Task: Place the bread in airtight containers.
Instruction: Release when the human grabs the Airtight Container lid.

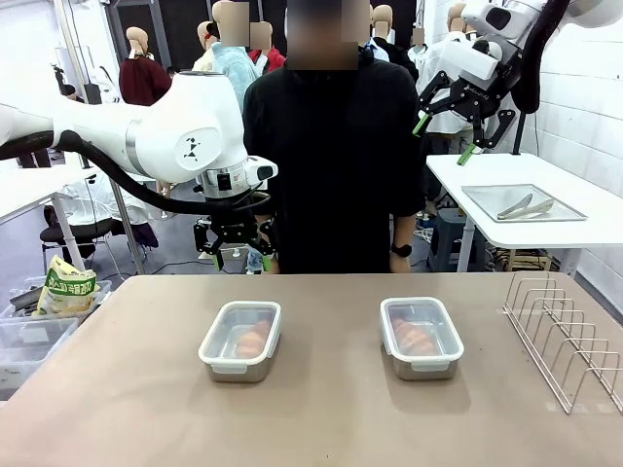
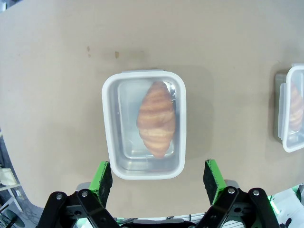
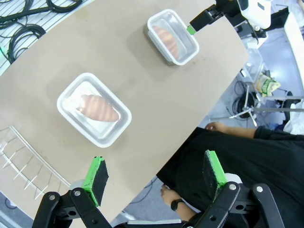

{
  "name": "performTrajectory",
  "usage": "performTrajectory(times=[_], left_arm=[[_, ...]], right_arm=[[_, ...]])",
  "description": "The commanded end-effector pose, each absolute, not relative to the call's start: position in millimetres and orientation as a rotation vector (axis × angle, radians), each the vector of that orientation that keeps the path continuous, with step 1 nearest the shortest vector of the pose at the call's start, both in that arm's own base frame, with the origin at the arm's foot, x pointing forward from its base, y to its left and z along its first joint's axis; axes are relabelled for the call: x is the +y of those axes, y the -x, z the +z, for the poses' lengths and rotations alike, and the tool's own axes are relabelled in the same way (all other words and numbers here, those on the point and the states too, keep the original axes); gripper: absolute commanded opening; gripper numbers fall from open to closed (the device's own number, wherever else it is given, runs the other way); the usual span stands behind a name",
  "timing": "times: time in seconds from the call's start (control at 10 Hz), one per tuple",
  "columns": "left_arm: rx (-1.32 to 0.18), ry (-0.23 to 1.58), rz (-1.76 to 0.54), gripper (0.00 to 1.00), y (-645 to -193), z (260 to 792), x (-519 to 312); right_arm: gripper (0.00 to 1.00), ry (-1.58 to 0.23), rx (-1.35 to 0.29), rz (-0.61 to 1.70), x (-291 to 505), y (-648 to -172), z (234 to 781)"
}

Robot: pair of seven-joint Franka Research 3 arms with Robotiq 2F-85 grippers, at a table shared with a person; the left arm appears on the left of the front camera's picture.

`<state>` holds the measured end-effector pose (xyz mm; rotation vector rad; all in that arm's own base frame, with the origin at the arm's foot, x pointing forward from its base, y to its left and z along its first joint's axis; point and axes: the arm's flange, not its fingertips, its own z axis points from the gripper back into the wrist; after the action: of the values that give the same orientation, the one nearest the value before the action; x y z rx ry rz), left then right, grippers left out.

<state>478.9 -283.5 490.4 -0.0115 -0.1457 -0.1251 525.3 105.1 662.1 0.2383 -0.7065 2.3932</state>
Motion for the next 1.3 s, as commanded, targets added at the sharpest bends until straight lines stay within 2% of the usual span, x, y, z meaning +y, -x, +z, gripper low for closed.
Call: performTrajectory(times=[0.0, 1.2], left_arm=[[-0.150, 0.013, -0.126, 1.00, -478.8, 491.6, -283.2], [-0.150, 0.013, -0.126, 1.00, -478.8, 491.6, -283.2]], right_arm=[[1.00, -0.238, -0.704, 2.393, 105.5, -524.8, 661.9], [1.00, -0.238, -0.704, 2.393, 105.5, -524.8, 661.9]])
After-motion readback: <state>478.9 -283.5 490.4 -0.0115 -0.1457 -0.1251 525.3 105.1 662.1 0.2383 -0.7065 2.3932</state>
